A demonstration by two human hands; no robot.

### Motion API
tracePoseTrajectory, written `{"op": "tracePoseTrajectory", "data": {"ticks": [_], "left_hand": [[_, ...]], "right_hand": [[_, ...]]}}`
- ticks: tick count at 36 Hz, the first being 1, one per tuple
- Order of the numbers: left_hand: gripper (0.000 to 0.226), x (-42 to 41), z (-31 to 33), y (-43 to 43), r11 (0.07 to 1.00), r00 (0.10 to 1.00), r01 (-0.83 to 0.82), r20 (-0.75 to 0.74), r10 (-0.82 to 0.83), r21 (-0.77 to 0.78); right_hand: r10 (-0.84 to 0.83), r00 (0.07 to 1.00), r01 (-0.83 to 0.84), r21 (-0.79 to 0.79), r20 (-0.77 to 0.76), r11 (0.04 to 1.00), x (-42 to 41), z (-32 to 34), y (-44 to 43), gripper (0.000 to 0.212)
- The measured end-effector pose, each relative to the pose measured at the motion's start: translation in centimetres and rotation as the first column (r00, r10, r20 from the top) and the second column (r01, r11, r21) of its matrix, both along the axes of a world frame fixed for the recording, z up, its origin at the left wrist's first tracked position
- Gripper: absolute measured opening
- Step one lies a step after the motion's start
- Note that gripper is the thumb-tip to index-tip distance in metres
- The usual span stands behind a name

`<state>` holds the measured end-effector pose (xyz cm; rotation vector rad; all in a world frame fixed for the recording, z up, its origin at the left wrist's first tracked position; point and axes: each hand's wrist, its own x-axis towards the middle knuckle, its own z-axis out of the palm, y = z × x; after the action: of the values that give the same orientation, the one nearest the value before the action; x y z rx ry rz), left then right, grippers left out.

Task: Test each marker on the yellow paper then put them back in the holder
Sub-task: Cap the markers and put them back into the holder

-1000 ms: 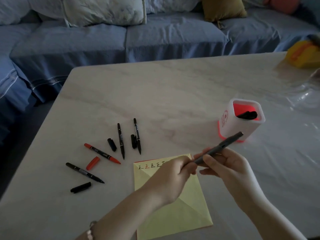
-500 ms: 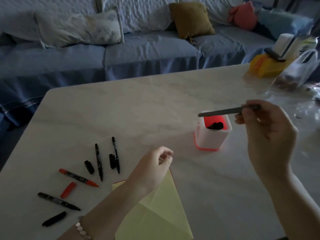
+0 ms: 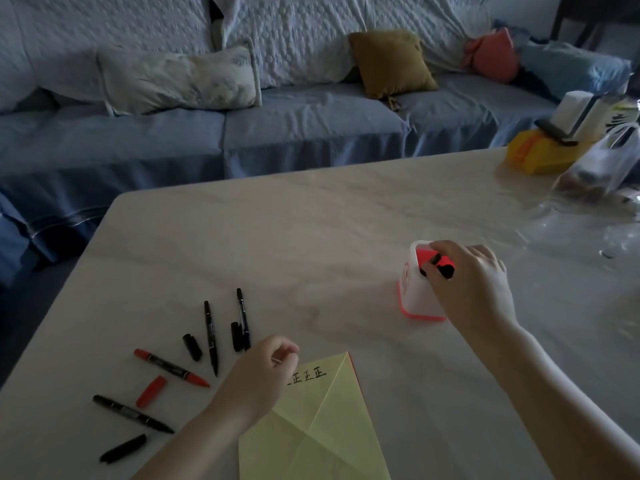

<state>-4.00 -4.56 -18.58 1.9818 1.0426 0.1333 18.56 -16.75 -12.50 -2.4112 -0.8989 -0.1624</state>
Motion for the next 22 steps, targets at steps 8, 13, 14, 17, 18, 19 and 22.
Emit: {"op": "tracePoseTrajectory", "data": {"ticks": [8, 13, 14, 17, 18, 19, 22], "left_hand": [[0.014, -3.9, -0.2, 1.6, 0.991, 0.998, -0.044, -0.033, 0.048, 0.124], [0.009, -7.7, -0.7, 2.9, 0.975, 0.988, -0.15, -0.014, 0.154, 0.166], [0.01, -8.3, -0.9, 3.1, 0.971, 0.983, -0.178, -0.016, 0.182, 0.158], [0.011, -10.0, -1.3, 3.6, 0.962, 0.97, -0.243, 0.018, 0.242, 0.126], [0.01, -10.5, -1.3, 3.7, 0.959, 0.968, -0.25, 0.021, 0.25, 0.13], [0.01, -10.9, -1.3, 3.7, 0.959, 0.968, -0.252, 0.02, 0.251, 0.133], [0.008, -11.8, -1.4, 3.6, 0.957, 0.969, -0.245, 0.037, 0.243, 0.158]], "right_hand": [[0.37, 0.919, -0.374, -0.009, -0.138, 0.927, -7.4, -1.6, 1.2, 0.015], [0.411, 0.79, -0.525, -0.155, -0.454, 0.837, -12.1, -4.7, 6.6, 0.023], [0.4, 0.78, -0.529, -0.164, -0.48, 0.833, -12.9, -5.2, 8.0, 0.025], [0.354, 0.762, -0.518, -0.183, -0.543, 0.835, -15.0, -6.3, 12.5, 0.028], [0.343, 0.768, -0.511, -0.194, -0.541, 0.837, -15.5, -6.6, 13.9, 0.028], [0.336, 0.782, -0.503, -0.214, -0.524, 0.837, -15.8, -6.7, 15.1, 0.027], [0.313, 0.819, -0.486, -0.291, -0.48, 0.824, -16.5, -7.3, 17.5, 0.025]]}}
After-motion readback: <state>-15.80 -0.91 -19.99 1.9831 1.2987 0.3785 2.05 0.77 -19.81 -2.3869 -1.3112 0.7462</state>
